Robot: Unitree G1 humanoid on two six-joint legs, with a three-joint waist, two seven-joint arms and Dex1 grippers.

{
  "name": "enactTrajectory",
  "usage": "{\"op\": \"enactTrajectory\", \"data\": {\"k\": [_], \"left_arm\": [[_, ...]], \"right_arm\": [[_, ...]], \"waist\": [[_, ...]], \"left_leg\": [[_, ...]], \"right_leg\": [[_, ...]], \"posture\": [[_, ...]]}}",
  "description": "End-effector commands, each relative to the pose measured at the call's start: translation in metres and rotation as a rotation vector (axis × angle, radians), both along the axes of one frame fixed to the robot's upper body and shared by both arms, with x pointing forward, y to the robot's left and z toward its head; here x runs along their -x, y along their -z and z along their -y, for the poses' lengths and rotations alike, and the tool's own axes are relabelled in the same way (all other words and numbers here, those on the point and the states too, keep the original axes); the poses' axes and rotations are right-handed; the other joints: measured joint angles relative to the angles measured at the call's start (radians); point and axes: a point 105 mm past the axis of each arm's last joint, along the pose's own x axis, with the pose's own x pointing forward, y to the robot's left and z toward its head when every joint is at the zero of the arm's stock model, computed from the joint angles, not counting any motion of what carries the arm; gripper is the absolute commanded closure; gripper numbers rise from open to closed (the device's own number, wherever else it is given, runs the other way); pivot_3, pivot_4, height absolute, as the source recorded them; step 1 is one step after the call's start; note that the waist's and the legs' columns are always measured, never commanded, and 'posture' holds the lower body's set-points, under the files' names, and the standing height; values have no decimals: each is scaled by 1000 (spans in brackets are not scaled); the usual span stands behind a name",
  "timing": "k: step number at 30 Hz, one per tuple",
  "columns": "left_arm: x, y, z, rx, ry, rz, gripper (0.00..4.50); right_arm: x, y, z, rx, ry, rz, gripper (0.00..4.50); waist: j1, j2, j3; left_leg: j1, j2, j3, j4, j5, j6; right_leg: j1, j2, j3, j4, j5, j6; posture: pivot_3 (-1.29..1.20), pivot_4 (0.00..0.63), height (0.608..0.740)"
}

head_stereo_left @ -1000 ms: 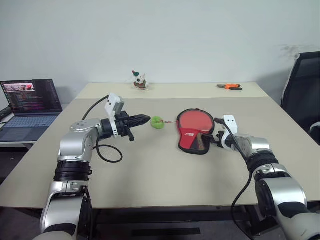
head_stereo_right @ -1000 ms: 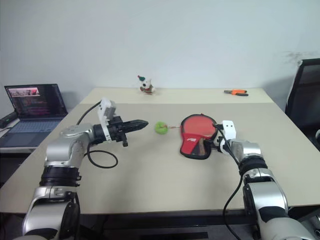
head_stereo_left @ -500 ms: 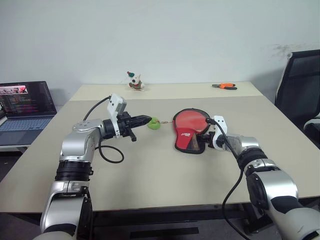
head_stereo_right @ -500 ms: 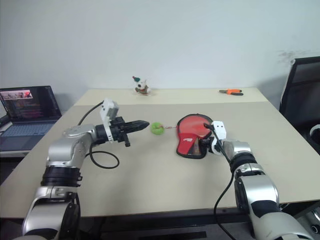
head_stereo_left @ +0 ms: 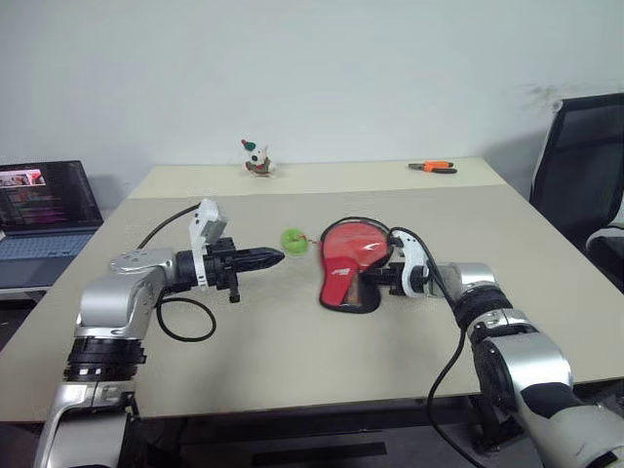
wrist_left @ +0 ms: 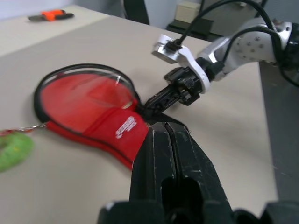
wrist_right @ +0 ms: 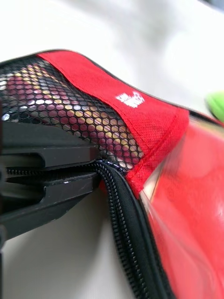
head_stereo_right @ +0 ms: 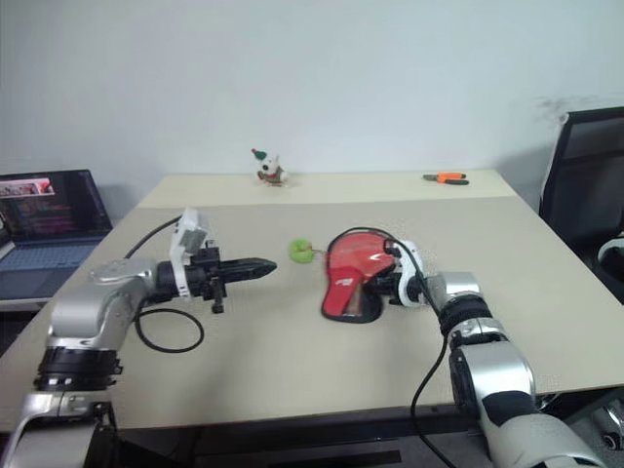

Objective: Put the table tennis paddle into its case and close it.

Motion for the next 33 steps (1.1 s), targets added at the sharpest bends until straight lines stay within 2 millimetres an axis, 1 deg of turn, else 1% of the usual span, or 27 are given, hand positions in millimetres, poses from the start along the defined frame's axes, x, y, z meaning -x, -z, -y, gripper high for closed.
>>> {"op": "enactTrajectory", "data": {"k": [1, 6, 9, 11, 14, 18, 21, 24, 27, 29, 33], "left_arm": [[19, -4, 10, -17, 78, 20, 4500], [42, 10, 24, 3, 141, -47, 4500], [58, 18, 32, 1, 188, -86, 4500], [66, 21, 35, 1, 208, -104, 4500], [72, 24, 36, -8, 228, -114, 4500], [73, 25, 34, -31, 237, -117, 4500], [74, 27, 32, -56, 243, -119, 4500], [73, 26, 30, -63, 238, -116, 4500], [71, 26, 30, -64, 233, -112, 4500], [72, 26, 32, -66, 235, -112, 4500], [73, 28, 31, -68, 228, -115, 4500]], "right_arm": [[19, -5, -14, -30, -97, -19, 4483], [55, 9, -5, -13, -98, -75, 4483], [79, 12, 6, -11, -86, -105, 4483], [91, 13, 13, -9, -66, -128, 4483], [105, 15, 20, -6, -50, -152, 4483], [121, 18, 23, -8, -34, -182, 4483], [126, 20, 25, -6, -24, -195, 4483], [127, 21, 26, -1, -13, -200, 4483], [122, 24, 27, 7, 5, -196, 4483], [116, 27, 31, 20, 30, -193, 4483], [113, 28, 38, 27, 51, -193, 4483]], "waist": [[1, 0, 0], [15, 0, 0], [21, 0, 0], [26, 0, 0], [30, 0, 0], [34, 0, 0], [34, 0, 0], [35, 0, 0], [35, 0, 0], [35, 0, 0], [35, 0, 0]], "left_leg": [[-1, 0, -1, 0, 0, 0], [-2, 0, -2, 0, 0, 0], [-2, 0, -3, 0, 0, 0], [-2, -1, -3, 0, 0, 0], [-2, -1, -3, 1, 0, 0], [-1, -1, -3, 1, 0, 0], [-1, -1, -3, 1, 0, 0], [-1, -1, -3, 0, 0, 0], [-1, -1, -4, 0, 0, 0], [-1, -1, -3, 0, 0, 0], [-1, -1, -3, 1, 0, 0]], "right_leg": [[0, 0, 0, 0, 0, 0], [0, -1, 1, -1, 0, 0], [0, -1, 1, -1, 0, 0], [0, -1, 1, -1, -1, 0], [1, -1, 0, -1, -1, 0], [1, -1, 0, -1, -1, 0], [1, -1, -1, -1, -1, 0], [1, -1, -4, -1, -1, 0], [1, -1, -4, -1, -1, 0], [1, -1, -4, -1, -1, 0], [2, -1, -5, -1, -1, 0]], "posture": [[0, 150, 740], [0, 150, 740], [0, 150, 740], [0, 150, 740], [0, 150, 740], [0, 150, 740], [0, 150, 740], [0, 150, 740], [0, 150, 740], [0, 150, 740], [0, 150, 740]]}}
